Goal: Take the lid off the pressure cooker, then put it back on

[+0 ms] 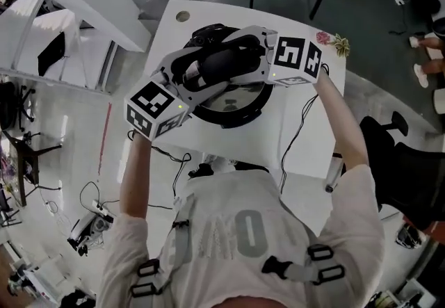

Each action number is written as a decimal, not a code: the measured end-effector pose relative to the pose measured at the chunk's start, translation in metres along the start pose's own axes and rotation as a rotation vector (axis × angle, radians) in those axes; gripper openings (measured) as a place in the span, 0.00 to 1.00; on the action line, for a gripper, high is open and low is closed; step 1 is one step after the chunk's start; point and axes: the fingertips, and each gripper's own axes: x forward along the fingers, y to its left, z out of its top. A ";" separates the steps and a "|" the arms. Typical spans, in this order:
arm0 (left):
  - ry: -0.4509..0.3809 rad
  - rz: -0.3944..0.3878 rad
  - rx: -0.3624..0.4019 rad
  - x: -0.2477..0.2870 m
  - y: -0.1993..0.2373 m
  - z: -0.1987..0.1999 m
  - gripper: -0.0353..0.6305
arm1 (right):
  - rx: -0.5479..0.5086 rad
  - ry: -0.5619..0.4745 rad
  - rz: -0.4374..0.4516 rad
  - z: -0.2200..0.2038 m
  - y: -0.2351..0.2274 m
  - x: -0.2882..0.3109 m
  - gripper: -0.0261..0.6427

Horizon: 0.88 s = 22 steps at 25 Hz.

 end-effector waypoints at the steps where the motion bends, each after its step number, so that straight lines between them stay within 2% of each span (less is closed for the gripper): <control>1: 0.004 0.006 0.004 0.001 0.000 0.000 0.57 | -0.008 0.003 0.030 0.000 0.001 0.001 0.52; 5: 0.000 0.035 0.045 -0.002 -0.002 -0.002 0.56 | -0.048 0.018 0.130 0.000 0.005 0.007 0.49; 9: 0.002 0.043 0.030 -0.002 -0.002 -0.001 0.56 | -0.059 0.024 0.164 0.002 0.007 0.004 0.47; 12: -0.003 0.005 0.032 -0.001 -0.003 0.000 0.54 | -0.060 0.026 0.176 0.002 0.008 0.004 0.47; 16: -0.018 -0.068 0.031 -0.004 0.001 -0.001 0.45 | -0.064 0.023 0.178 0.002 0.007 0.005 0.47; 20: 0.010 -0.076 0.069 -0.001 0.001 -0.009 0.46 | -0.066 0.028 0.189 0.001 0.008 0.006 0.47; 22: 0.026 -0.083 0.078 0.001 0.003 -0.009 0.52 | -0.066 0.028 0.192 0.001 0.008 0.006 0.47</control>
